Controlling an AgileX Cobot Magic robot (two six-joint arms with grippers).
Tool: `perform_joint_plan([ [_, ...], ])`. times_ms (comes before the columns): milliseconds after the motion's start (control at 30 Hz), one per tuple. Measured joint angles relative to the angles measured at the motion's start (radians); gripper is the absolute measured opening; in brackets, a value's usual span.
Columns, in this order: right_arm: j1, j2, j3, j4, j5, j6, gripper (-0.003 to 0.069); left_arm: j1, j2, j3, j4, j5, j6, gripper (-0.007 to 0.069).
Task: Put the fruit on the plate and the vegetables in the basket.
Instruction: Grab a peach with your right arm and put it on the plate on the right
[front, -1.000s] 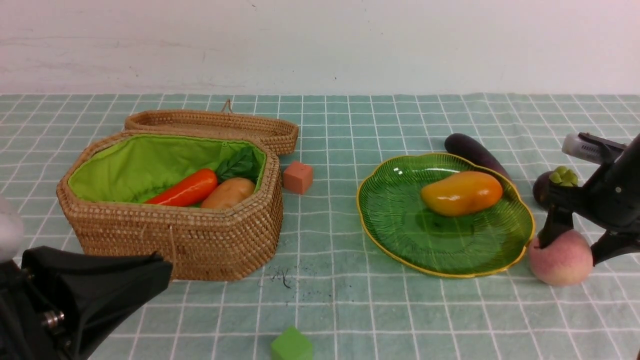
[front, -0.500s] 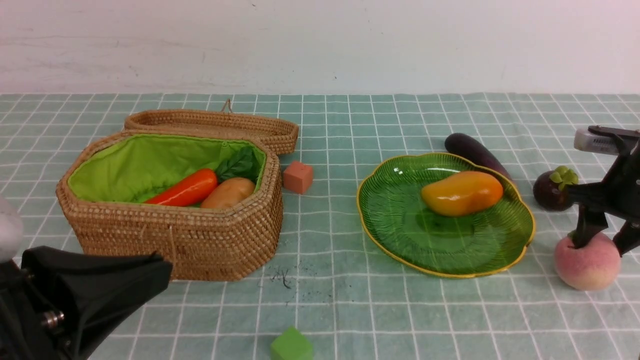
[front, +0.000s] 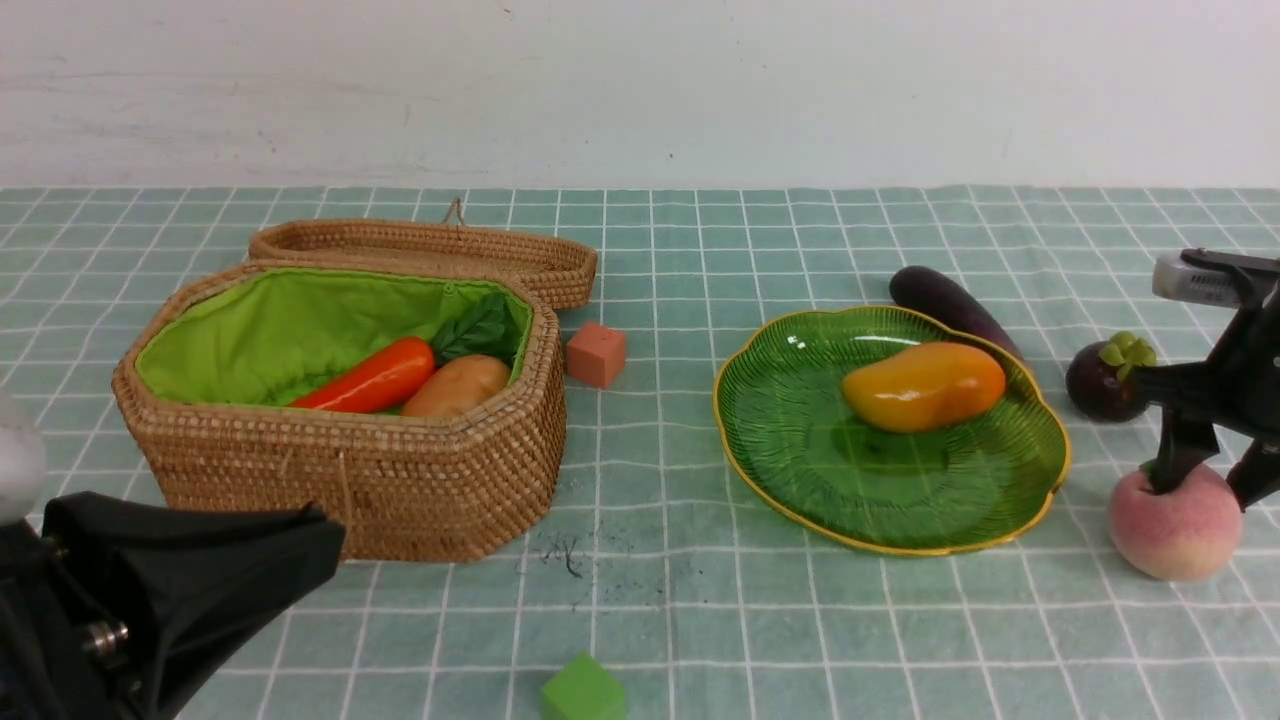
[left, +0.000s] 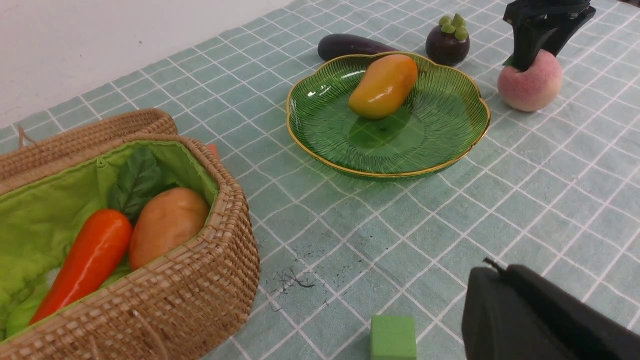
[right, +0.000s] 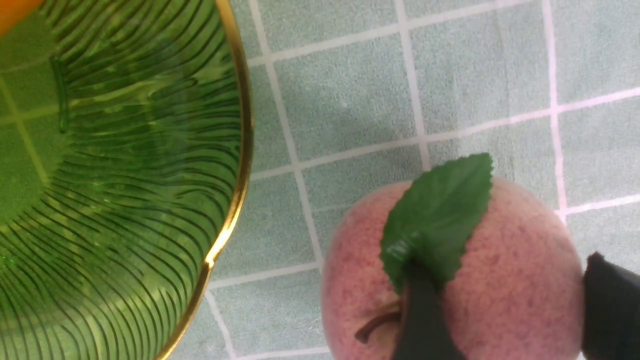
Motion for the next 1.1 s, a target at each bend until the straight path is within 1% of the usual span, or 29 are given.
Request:
perform_joint_plan([
  [33, 0.000, 0.000, 0.000, 0.000, 0.000, 0.000, 0.0393, 0.000, 0.000, 0.000, 0.000, 0.000, 0.000, -0.0006],
  [67, 0.000, 0.000, 0.000, 0.000, -0.003, 0.003, 0.0417, 0.000, 0.000, 0.000, 0.001, 0.000, 0.000, -0.0006],
  [100, 0.000, 0.000, 0.000, 0.000, -0.004, 0.002, 0.0422, 0.000, 0.000, 0.000, 0.001, 0.000, 0.000, -0.0006],
  [133, 0.000, 0.000, 0.000, 0.001, -0.008, 0.009, 0.0449, 0.000, 0.000, 0.000, 0.001, 0.000, 0.000, -0.0006],
  [233, 0.000, 0.000, -0.006, 0.023, -0.012, 0.042, 0.0617, 0.000, 0.000, 0.000, 0.001, 0.000, 0.000, -0.0006],
  [267, 0.000, 0.000, -0.007, 0.023, -0.012, 0.043, 0.0624, 0.000, 0.000, 0.000, 0.001, 0.000, 0.000, -0.0006],
  [300, 0.000, 0.000, -0.015, 0.036, -0.011, 0.046, 0.0662, 0.000, 0.000, 0.000, 0.001, 0.000, 0.000, -0.0006],
  [333, 0.000, 0.000, -0.021, 0.042, -0.010, 0.046, 0.0674, 0.000, 0.000, 0.000, 0.001, 0.000, 0.000, -0.0006],
  [433, 0.000, -0.002, -0.030, 0.056, -0.010, 0.036, 0.0678, 0.000, 0.000, 0.000, 0.001, 0.000, 0.000, -0.0006],
  [500, 0.000, -0.010, -0.032, 0.073, -0.010, -0.023, 0.0667, 0.000, 0.000, 0.000, 0.001, 0.000, 0.000, -0.0006],
  [533, 0.000, -0.011, -0.032, 0.073, -0.009, -0.030, 0.0666, 0.000, 0.000, 0.000, 0.001, 0.000, 0.000, -0.0006],
  [567, 0.000, -0.025, -0.032, 0.076, 0.006, -0.135, 0.0652, 0.000, 0.000, 0.000, 0.001, 0.000, 0.000, -0.0006],
  [600, 0.000, -0.027, -0.032, 0.076, 0.008, -0.164, 0.0649, 0.000, 0.000, 0.000, 0.002, 0.000, 0.000, -0.0006],
  [633, 0.000, -0.035, -0.033, 0.080, 0.028, -0.264, 0.0640, 0.000, 0.000, 0.000, 0.002, 0.000, 0.000, -0.0006],
  [667, 0.000, -0.042, -0.033, 0.084, 0.040, -0.337, 0.0635, 0.000, 0.000, 0.000, 0.002, 0.000, 0.000, -0.0006],
  [767, 0.000, -0.064, -0.033, 0.116, 0.098, -0.534, 0.0623, 0.000, 0.000, 0.000, 0.002, -0.001, 0.000, -0.0006],
  [800, 0.000, -0.074, -0.033, 0.135, 0.109, -0.576, 0.0619, 0.000, 0.000, 0.000, 0.002, -0.002, 0.000, -0.0006],
  [933, 0.001, -0.106, -0.032, 0.150, 0.166, -0.612, 0.0610, 0.000, 0.000, 0.000, 0.002, -0.003, 0.000, -0.0006],
  [1000, 0.001, -0.119, -0.029, 0.138, 0.171, -0.616, 0.0608, 0.000, 0.000, 0.000, 0.002, -0.003, 0.000, -0.0006],
  [1100, 0.012, -0.156, -0.005, 0.089, 0.179, -0.663, 0.0601, 0.000, 0.000, 0.000, 0.002, -0.003, 0.000, -0.0006],
])
